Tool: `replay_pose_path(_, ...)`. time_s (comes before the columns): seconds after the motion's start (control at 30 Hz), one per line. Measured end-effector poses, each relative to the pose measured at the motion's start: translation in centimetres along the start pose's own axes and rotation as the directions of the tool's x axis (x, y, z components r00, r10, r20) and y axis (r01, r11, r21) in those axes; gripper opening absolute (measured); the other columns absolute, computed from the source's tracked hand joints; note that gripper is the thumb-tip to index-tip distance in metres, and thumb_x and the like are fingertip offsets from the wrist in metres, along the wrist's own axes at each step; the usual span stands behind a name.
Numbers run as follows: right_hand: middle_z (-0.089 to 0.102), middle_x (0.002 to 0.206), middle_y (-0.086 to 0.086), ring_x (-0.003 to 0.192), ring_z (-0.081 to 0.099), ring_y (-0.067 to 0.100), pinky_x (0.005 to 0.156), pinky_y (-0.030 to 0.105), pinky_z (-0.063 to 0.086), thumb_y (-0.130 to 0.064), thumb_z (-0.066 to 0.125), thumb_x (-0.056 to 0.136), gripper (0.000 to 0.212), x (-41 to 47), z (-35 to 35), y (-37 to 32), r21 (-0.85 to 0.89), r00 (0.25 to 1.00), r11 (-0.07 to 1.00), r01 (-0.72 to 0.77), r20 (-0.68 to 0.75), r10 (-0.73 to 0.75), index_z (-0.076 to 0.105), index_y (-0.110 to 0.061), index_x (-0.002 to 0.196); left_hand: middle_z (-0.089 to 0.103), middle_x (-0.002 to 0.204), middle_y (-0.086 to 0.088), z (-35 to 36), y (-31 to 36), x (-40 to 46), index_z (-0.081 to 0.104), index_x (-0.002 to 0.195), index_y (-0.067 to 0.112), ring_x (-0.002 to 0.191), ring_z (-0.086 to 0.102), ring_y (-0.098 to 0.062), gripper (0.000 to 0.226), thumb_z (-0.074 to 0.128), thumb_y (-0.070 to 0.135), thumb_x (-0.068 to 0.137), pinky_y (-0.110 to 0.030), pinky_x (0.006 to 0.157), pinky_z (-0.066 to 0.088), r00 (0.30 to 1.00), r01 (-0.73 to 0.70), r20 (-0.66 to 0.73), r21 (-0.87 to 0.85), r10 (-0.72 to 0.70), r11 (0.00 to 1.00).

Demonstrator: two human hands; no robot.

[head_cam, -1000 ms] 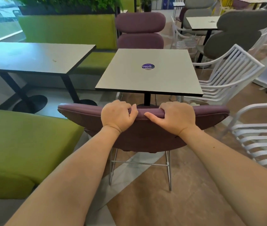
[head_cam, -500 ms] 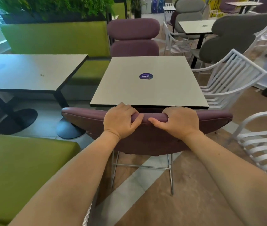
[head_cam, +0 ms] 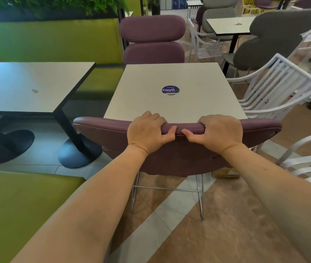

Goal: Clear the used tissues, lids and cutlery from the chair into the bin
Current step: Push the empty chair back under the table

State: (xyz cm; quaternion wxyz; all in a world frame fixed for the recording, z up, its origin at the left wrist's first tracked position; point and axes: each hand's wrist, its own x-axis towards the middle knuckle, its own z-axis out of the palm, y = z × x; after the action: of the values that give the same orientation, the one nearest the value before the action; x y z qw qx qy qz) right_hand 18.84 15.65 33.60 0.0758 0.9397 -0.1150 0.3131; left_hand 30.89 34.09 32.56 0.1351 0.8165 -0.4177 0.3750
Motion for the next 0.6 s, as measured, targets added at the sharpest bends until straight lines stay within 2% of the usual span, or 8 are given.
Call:
replay_pose_path(0.13,0.066,0.063,0.001,0.058,0.061,0.024,0.05,0.026,0.032,-0.085,0.032,0.076,0.075,-0.3,-0.1,-0.2,0.006,1.0,1.0,-0.003,0.011,0.003,0.067,-0.019,0.065,0.066,0.07,0.002,0.0,-0.1,-0.4,0.072,0.074,0.019,0.066,0.057,-0.018,0.045,0.047,0.054,0.087,-0.027,0.052,0.037,1.0,-0.015,0.016,-0.008,0.015,1.0)
replay_pose_path(0.3,0.064,0.063,0.0,0.06,0.059,0.024,0.051,0.026,0.029,-0.088,0.026,0.073,0.079,-0.3,-0.6,-0.4,0.04,0.998,0.999,-0.019,0.067,0.016,0.064,-0.02,0.064,0.066,0.072,0.003,-0.3,0.1,-0.4,0.072,0.075,0.02,0.069,0.057,-0.018,0.046,0.043,0.054,0.088,-0.028,0.053,0.037,0.998,0.004,0.065,0.0,-0.003,1.0)
replay_pose_path(0.43,0.062,0.065,-0.002,0.061,0.056,0.022,0.052,0.028,0.027,-0.09,0.02,0.07,0.081,-0.2,-0.8,-0.4,0.062,0.992,0.998,-0.026,0.121,0.018,0.061,-0.02,0.065,0.066,0.075,0.002,-0.5,0.0,-0.2,0.071,0.079,0.02,0.072,0.057,-0.02,0.047,0.038,0.051,0.091,-0.03,0.055,0.039,0.99,0.005,0.141,0.016,-0.007,1.0)
replay_pose_path(0.6,0.06,0.067,-0.003,0.063,0.054,0.021,0.054,0.029,0.031,-0.089,0.024,0.073,0.077,-0.3,-1.2,-0.4,0.092,0.979,0.995,-0.024,0.204,0.005,0.058,-0.02,0.068,0.067,0.084,-0.001,-1.2,0.5,-0.4,0.07,0.088,0.019,0.077,0.056,-0.023,0.054,0.025,0.048,0.096,-0.035,0.061,0.038,0.959,0.044,0.275,0.085,-0.066,0.995)
